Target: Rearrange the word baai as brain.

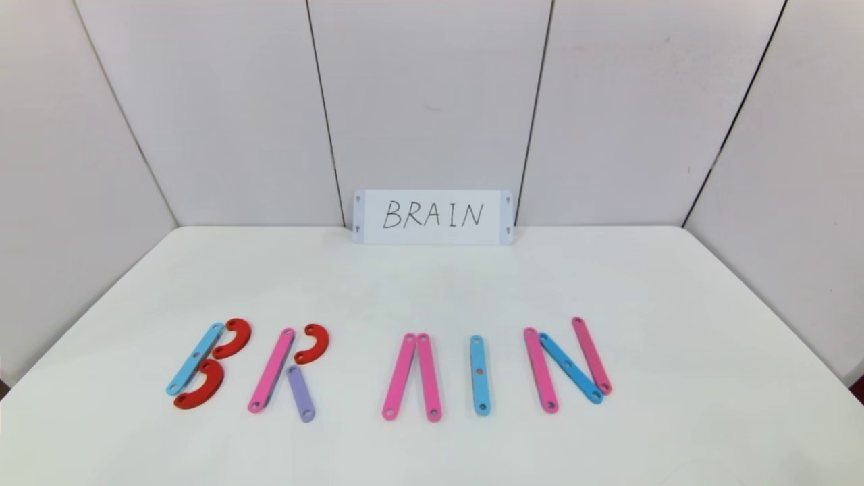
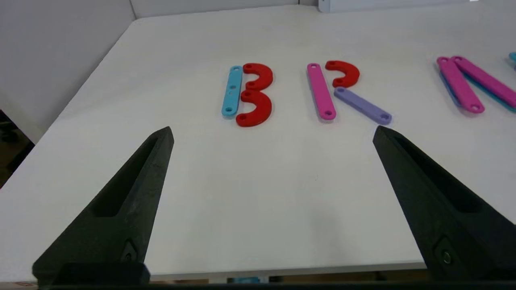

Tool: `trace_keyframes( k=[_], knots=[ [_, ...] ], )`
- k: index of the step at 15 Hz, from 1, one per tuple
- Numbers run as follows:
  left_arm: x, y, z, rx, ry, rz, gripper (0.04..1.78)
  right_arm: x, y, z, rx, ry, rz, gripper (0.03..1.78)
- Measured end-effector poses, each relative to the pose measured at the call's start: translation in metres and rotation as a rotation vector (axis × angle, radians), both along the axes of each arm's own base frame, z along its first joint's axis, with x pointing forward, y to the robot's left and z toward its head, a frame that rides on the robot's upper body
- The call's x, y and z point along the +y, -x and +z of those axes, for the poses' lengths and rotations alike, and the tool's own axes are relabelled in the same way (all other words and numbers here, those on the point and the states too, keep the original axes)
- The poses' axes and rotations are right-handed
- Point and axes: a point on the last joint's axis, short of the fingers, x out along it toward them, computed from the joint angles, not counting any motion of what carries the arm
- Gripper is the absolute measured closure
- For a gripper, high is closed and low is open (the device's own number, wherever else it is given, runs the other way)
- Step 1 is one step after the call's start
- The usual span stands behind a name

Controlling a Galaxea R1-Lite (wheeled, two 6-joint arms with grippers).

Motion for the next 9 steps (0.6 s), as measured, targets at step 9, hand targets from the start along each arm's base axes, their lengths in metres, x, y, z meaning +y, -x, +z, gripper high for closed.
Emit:
trace_keyframes(
  k=[9],
  knots=[
    [0.0000,-0.0001,-0.0003,-0.001,0.046,-0.001,0.08,-0.0003,0.0000,0.0005,-0.003,-0.079,-0.015,0.08]
  ],
)
